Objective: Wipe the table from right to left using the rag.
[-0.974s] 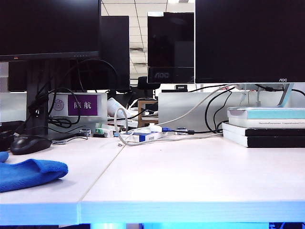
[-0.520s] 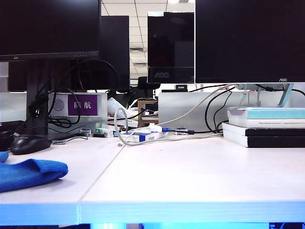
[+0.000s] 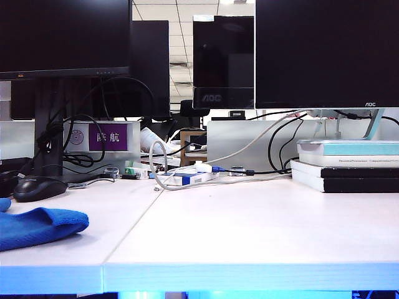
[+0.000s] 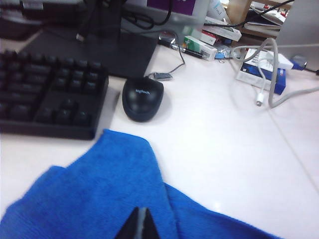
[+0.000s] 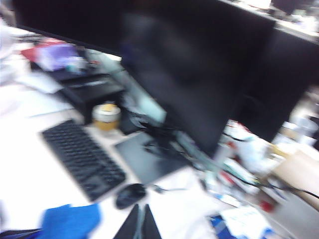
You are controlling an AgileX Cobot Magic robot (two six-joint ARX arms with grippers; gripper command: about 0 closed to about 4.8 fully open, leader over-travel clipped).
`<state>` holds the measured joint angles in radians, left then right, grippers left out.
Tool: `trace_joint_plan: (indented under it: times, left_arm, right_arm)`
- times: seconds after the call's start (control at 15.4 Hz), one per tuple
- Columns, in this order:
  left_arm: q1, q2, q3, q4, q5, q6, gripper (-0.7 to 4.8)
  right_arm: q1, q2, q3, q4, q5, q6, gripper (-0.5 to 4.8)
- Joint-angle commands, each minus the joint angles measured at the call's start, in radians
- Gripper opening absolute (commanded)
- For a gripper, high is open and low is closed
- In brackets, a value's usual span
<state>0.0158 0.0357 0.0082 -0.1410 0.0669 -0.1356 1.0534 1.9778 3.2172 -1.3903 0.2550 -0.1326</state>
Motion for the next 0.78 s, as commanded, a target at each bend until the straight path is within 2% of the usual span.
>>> trace_joint_plan:
  times: [0.06, 0.19, 0.32, 0.78]
  left_arm:
    - [0.0, 0.0, 0.0, 0.008, -0.003, 0.05, -0.05]
    - [0.0, 0.002, 0.002, -0.044, 0.0, 0.05, -0.05]
    - [0.0, 0.0, 0.002, -0.037, 0.0, 0.05, -0.05]
    - [0.0, 0.0, 0.002, -0.037, 0.0, 0.05, -0.05]
  right_arm:
    - [0.001, -0.005, 0.002, 0.008, 0.087, -0.002, -0.06]
    - [0.001, -0.005, 0.002, 0.008, 0.087, -0.002, -0.06]
    - [0.001, -0.006, 0.002, 0.008, 0.095, -0.002, -0.05]
    - [0.002, -0.043, 0.002, 0.008, 0.358, -0.003, -0.05]
